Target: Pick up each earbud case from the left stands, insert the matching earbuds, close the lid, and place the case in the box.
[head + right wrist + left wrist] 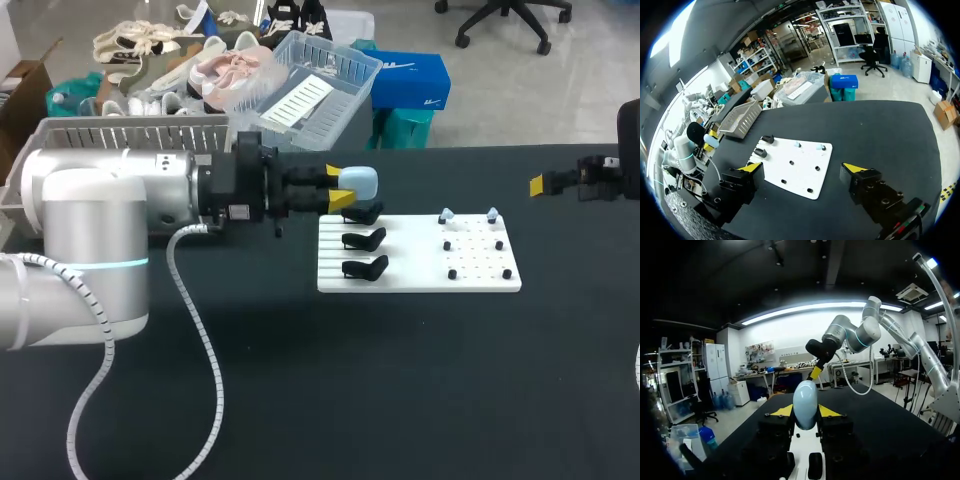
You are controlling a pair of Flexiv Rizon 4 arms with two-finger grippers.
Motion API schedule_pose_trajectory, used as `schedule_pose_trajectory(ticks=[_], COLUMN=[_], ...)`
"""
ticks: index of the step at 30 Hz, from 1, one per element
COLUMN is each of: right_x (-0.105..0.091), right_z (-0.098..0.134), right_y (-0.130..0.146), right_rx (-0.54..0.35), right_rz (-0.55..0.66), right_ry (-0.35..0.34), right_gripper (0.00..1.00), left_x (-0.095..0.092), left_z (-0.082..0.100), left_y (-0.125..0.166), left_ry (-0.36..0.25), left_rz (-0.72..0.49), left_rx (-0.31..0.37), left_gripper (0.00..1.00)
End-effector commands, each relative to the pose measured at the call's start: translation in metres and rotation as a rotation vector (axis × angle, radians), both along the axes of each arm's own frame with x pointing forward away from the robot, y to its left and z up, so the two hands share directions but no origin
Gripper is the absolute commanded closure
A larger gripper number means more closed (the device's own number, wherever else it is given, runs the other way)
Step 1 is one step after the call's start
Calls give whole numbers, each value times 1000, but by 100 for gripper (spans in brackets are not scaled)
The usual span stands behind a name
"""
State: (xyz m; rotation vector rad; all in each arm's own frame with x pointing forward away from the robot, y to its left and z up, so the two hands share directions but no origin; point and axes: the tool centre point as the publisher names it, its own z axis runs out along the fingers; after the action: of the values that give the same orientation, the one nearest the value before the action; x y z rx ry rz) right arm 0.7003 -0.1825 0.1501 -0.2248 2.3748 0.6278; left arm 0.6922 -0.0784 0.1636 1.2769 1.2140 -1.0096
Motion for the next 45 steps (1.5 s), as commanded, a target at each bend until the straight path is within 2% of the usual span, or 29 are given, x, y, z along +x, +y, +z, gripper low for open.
schedule_pose_trajectory(ticks=[1,6,12,16,21,27,33,45], right_x=[0,0,4,-5,-25,-51,-68,-72], right_z=[0,0,6,7,11,14,15,14], right_y=[-1,-1,25,38,53,78,105,154], right_rx=[2,2,4,-9,-18,-32,-49,-102], right_rz=[3,3,-8,-13,-4,43,101,196], right_ry=[-1,-1,-5,-10,-49,-79,-102,-129], right_gripper=[0,0,0,0,0,0,0,0], left_x=[-3,-3,-1,6,7,3,-4,-18], left_z=[0,0,-2,-8,-17,-24,-27,-38], left_y=[-1,-1,0,1,1,0,-2,3], left_ry=[-4,-4,2,18,62,94,127,133], left_rz=[14,14,-10,-52,-70,-95,-88,-48], left_rx=[-2,-2,-2,-10,-19,-20,-35,-13], left_gripper=[100,100,100,100,100,100,100,100])
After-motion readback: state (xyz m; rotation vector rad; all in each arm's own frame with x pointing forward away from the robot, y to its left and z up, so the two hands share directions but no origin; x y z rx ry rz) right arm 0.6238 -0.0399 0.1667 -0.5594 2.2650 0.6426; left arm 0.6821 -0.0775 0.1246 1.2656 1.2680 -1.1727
